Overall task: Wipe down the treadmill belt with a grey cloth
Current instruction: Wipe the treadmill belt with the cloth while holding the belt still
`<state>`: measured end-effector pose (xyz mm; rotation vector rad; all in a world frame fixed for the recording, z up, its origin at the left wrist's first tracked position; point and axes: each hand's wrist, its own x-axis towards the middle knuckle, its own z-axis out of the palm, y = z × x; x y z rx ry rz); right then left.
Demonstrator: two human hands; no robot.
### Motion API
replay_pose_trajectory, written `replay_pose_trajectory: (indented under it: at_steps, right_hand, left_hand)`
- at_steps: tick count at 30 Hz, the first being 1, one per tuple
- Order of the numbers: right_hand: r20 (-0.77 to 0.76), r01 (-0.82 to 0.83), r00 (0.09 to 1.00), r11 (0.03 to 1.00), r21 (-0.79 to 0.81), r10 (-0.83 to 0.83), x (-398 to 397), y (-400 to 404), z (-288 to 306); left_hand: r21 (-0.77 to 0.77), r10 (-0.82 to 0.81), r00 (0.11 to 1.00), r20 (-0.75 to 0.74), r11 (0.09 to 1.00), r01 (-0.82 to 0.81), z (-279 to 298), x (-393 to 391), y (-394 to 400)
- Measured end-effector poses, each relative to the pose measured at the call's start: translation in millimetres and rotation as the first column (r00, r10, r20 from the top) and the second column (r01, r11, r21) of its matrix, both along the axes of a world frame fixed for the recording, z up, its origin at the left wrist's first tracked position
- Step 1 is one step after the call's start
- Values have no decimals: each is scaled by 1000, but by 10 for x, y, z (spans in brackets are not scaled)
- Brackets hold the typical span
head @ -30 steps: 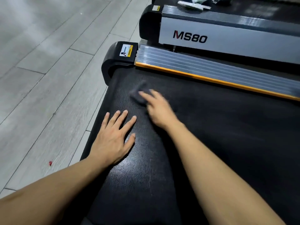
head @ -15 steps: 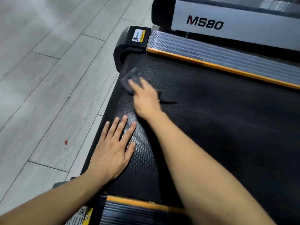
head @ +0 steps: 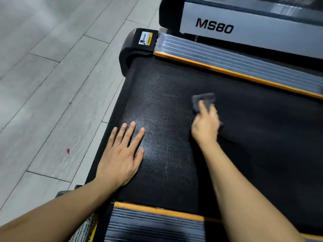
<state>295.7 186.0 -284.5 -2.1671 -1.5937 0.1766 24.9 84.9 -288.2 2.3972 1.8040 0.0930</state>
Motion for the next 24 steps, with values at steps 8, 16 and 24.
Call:
replay_pose_trajectory:
  at_steps: [8,16,24]
  right_hand:
    - [-56,-554,832,832,-33,552,-1292,32,136]
    - [-116,-4,993,1000,13,6,674,-719,37]
    - [-88,-455,887,890,-6,453,-1267,-397,59]
  left_hand:
    - [-9,-14,1000,27,1000,14,29,-46,27]
    - [-20,3,998,58,1000,-2,58,-16,16]
    - [-83,-4,982,190,996,20,282,-292,-261]
